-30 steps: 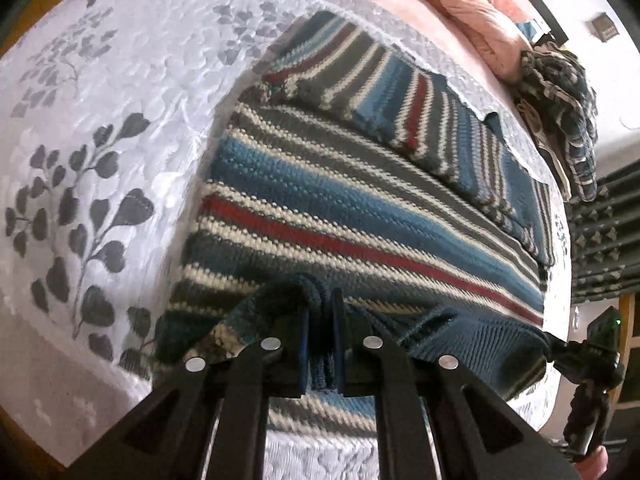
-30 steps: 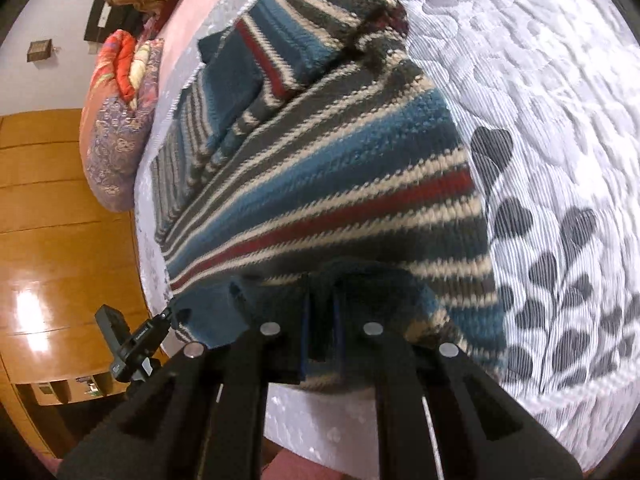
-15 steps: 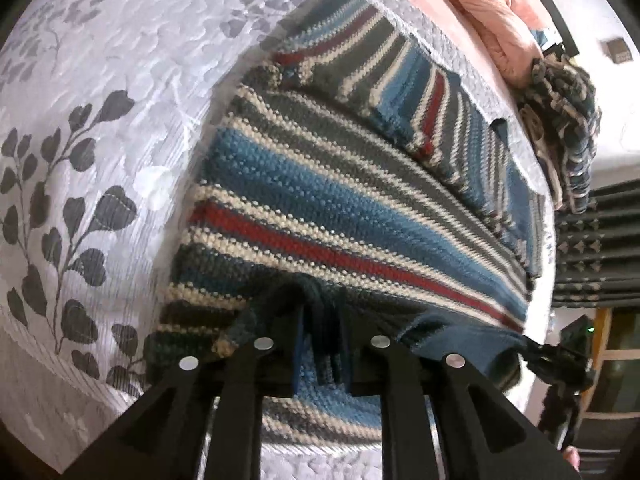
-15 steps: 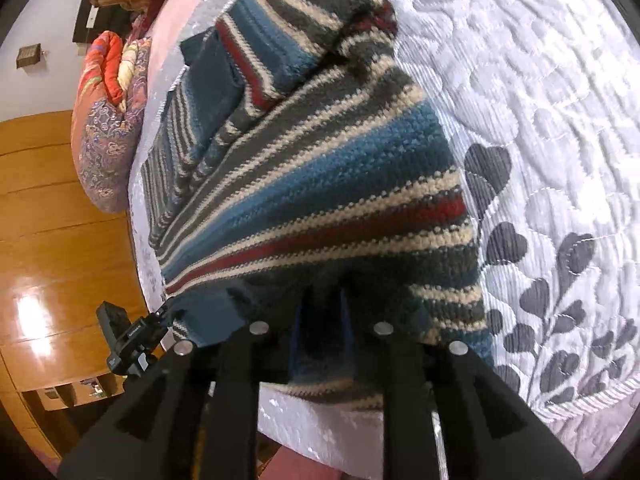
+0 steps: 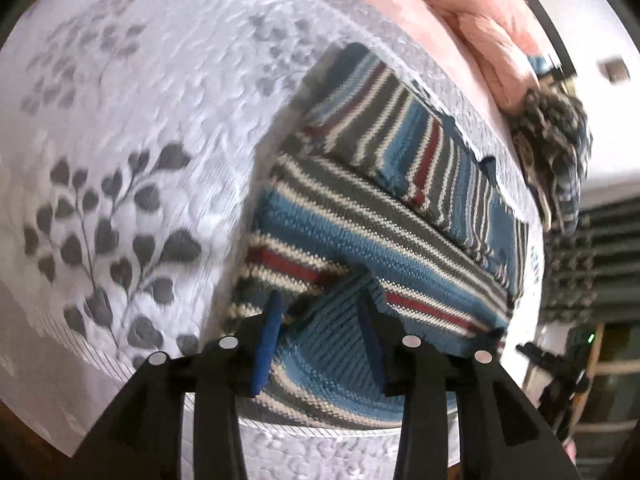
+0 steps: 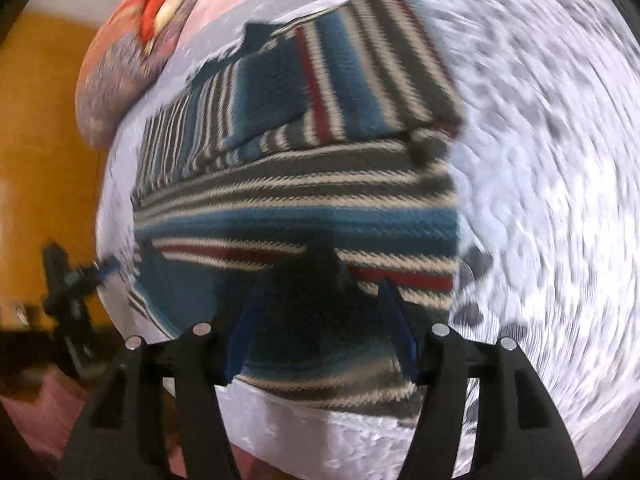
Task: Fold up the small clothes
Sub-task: 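Lift the held hem with both tools and fold it toward the collar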
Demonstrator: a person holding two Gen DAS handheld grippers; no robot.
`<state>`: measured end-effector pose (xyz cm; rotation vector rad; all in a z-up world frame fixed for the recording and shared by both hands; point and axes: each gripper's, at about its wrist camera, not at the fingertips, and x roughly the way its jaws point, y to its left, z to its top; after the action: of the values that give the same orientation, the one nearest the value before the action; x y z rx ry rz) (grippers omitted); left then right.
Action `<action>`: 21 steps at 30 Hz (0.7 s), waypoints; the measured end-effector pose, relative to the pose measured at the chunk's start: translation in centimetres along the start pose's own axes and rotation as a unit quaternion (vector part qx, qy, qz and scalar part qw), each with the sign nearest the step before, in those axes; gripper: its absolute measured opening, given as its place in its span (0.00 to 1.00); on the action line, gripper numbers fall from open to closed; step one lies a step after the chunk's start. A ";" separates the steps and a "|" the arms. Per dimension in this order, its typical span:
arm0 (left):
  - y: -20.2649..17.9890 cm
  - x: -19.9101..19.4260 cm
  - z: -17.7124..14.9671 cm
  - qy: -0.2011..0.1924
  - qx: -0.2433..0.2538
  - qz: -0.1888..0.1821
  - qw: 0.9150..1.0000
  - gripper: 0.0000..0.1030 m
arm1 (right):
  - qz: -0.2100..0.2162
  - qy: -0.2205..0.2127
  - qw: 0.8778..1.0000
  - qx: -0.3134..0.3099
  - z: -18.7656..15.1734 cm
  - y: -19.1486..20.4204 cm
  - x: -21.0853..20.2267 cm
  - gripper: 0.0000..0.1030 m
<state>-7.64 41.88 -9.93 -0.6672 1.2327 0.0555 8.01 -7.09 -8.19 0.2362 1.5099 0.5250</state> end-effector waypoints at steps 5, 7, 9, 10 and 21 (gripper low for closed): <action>-3.5 2.4 -0.2 0.023 0.125 0.044 0.991 0.45 | -0.012 0.058 0.995 -0.074 0.4 2.0 3.1 0.59; -4.1 3.9 -0.5 0.041 0.158 0.052 0.985 0.47 | -0.030 0.076 0.992 -0.095 0.3 2.4 4.1 0.61; -4.3 5.4 -0.7 0.056 0.182 0.068 0.979 0.48 | -0.047 0.089 0.989 -0.112 0.0 2.5 4.9 0.63; -4.4 5.9 -0.8 0.060 0.190 0.078 0.977 0.48 | -0.053 0.093 0.987 -0.118 0.0 2.5 5.2 0.64; -7.4 7.9 -2.0 0.073 0.233 0.070 0.967 0.37 | -0.079 0.092 0.984 -0.129 -1.0 2.8 5.9 0.16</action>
<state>-3.67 32.42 -14.01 -0.1752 1.3720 -0.1665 6.40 -2.07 -12.16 -0.1351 1.6041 0.6211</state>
